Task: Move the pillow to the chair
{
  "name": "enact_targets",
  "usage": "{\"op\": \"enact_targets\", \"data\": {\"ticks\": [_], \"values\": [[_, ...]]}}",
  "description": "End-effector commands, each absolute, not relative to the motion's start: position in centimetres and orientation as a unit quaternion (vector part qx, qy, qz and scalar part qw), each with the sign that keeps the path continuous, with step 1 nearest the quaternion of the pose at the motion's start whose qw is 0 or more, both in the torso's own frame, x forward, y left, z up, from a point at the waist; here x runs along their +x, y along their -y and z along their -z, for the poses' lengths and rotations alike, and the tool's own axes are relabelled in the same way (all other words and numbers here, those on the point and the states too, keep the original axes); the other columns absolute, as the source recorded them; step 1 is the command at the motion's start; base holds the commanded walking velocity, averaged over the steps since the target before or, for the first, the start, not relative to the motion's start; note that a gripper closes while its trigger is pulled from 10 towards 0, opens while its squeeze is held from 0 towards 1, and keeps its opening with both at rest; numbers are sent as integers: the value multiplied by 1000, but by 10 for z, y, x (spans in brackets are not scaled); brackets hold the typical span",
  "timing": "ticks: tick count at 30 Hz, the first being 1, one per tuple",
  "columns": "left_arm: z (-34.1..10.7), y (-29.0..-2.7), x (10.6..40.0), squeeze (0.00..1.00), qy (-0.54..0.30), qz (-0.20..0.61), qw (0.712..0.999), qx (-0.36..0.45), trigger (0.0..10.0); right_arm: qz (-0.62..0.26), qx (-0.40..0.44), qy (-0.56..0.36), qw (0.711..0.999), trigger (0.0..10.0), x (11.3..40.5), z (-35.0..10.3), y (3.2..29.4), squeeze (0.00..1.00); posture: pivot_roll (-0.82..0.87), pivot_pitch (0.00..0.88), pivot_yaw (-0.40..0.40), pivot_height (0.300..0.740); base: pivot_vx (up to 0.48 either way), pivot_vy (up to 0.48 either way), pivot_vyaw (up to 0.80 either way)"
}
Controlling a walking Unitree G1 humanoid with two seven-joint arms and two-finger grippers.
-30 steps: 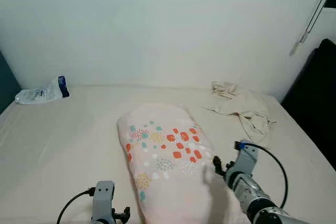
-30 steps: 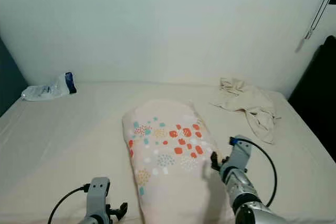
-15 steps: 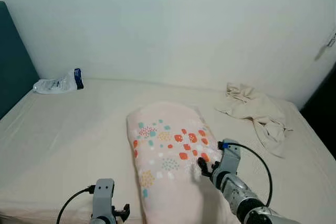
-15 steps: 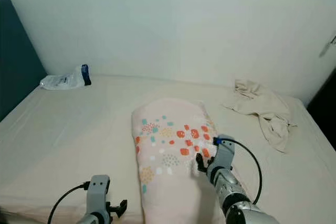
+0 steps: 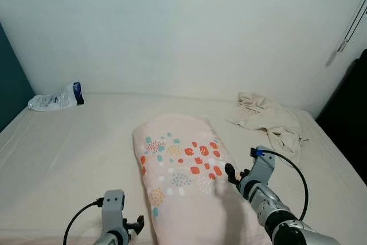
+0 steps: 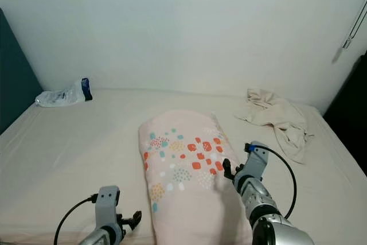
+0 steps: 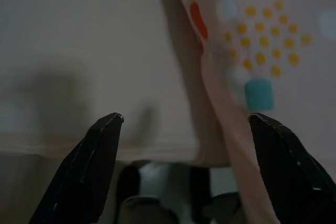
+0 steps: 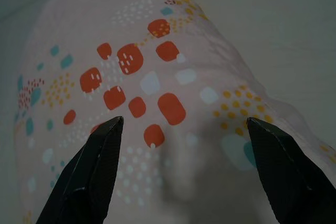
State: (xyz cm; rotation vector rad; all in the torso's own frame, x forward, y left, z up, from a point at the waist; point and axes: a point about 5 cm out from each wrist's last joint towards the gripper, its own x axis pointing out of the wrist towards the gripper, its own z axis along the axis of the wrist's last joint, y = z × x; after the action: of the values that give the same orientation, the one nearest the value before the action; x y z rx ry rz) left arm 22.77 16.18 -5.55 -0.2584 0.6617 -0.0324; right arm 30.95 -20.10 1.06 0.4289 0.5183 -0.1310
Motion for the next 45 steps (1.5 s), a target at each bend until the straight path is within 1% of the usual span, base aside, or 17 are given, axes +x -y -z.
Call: {"op": "enact_targets", "data": {"ticks": [1, 5, 8, 16, 17, 18, 26, 33, 36, 37, 42, 44, 45], "values": [[50, -162, 235, 0, -305, 13, 941, -145, 10000, 67, 222, -237, 944, 10000, 316, -19, 205, 0, 100, 0, -51, 695, 0, 0, 0], [44, -168, 242, 0, -284, 0, 942, -180, 10000, 73, 231, -224, 944, 10000, 318, -23, 210, 0, 103, 0, -50, 680, 0, 0, 0], [39, -173, 247, 0, -267, -4, 941, -206, 10000, 94, 239, -213, 943, 10000, 319, -27, 220, 0, 103, 0, -46, 660, 0, 0, 0], [36, -169, 251, 0, -257, 5, 942, -214, 10000, 108, 245, -211, 940, 10000, 316, -25, 226, 0, 99, 0, -45, 625, 0, 0, 0], [36, -169, 251, 0, -257, 5, 942, -214, 10000, 108, 245, -211, 940, 10000, 316, -25, 226, 0, 99, 0, -45, 625, 0, 0, 0], [36, -168, 252, 0, -254, 8, 942, -219, 10000, 109, 246, -212, 940, 10000, 315, -24, 226, 0, 98, 0, -45, 615, 0, 0, 0], [36, -163, 251, 0, -255, 20, 940, -227, 10000, 104, 246, -216, 939, 10000, 311, -19, 224, 0, 97, 0, -41, 580, 0, 0, 0], [39, -161, 247, 0, -262, 31, 937, -228, 10000, 115, 214, -225, 943, 10000, 308, -16, 227, 0, 100, 0, -35, 545, 0, 0, 0], [40, -161, 246, 0, -263, 34, 937, -228, 10000, 126, 202, -222, 946, 10000, 306, -16, 231, 0, 100, 0, -34, 545, 0, 0, 0], [41, -160, 245, 0, -266, 37, 936, -229, 10000, 139, 180, -229, 947, 10000, 303, -14, 235, 0, 100, 0, -29, 545, 0, 0, 0], [42, -157, 243, 0, -269, 43, 934, -230, 10000, 149, 158, -238, 947, 10000, 298, -11, 239, 0, 100, 0, -25, 545, 0, 0, 0], [43, -155, 242, 0, -271, 48, 931, -239, 10000, 162, 129, -251, 946, 10000, 294, -7, 243, 0, 96, 2, -19, 545, 0, 0, 0], [43, -155, 242, 0, -271, 48, 931, -239, 10000, 162, 129, -251, 946, 10000, 294, -7, 243, 0, 96, 2, -19, 545, 0, 0, 0]]}}
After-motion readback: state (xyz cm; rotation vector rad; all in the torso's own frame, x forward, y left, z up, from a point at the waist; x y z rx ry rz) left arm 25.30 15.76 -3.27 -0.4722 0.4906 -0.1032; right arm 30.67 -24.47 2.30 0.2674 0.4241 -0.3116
